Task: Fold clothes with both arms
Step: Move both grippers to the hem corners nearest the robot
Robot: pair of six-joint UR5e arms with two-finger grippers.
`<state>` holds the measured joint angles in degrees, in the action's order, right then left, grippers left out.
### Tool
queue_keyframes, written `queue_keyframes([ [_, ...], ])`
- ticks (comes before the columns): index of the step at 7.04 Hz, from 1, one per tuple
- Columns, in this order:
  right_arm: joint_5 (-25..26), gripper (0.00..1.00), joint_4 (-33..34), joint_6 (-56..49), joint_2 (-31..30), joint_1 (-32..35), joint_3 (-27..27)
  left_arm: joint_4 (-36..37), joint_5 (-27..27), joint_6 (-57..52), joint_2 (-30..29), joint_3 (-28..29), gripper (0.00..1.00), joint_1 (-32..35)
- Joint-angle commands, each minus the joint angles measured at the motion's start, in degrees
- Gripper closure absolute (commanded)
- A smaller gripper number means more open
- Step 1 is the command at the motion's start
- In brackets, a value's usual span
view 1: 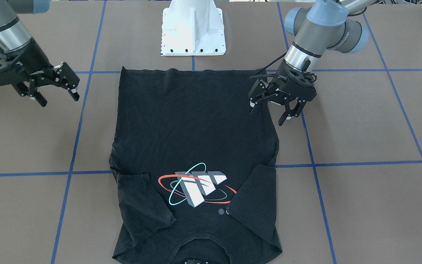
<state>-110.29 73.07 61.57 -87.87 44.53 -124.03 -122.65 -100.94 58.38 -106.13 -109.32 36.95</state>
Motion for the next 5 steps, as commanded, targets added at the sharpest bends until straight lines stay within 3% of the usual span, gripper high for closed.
queue_keyframes([
  [1,9.43,0.0,0.06,9.67,-4.4,-11.61,-5.33,-0.31,0.74,4.44,8.27,-6.75,0.0,-6.59],
  [4,22.87,0.0,0.06,17.15,-10.29,-26.29,-9.73,-0.4,9.51,13.15,15.84,-10.46,0.0,-19.95],
  [5,24.14,0.0,0.06,19.01,-10.48,-28.78,-11.22,-0.4,10.84,15.6,17.34,-10.65,0.0,-22.51],
])
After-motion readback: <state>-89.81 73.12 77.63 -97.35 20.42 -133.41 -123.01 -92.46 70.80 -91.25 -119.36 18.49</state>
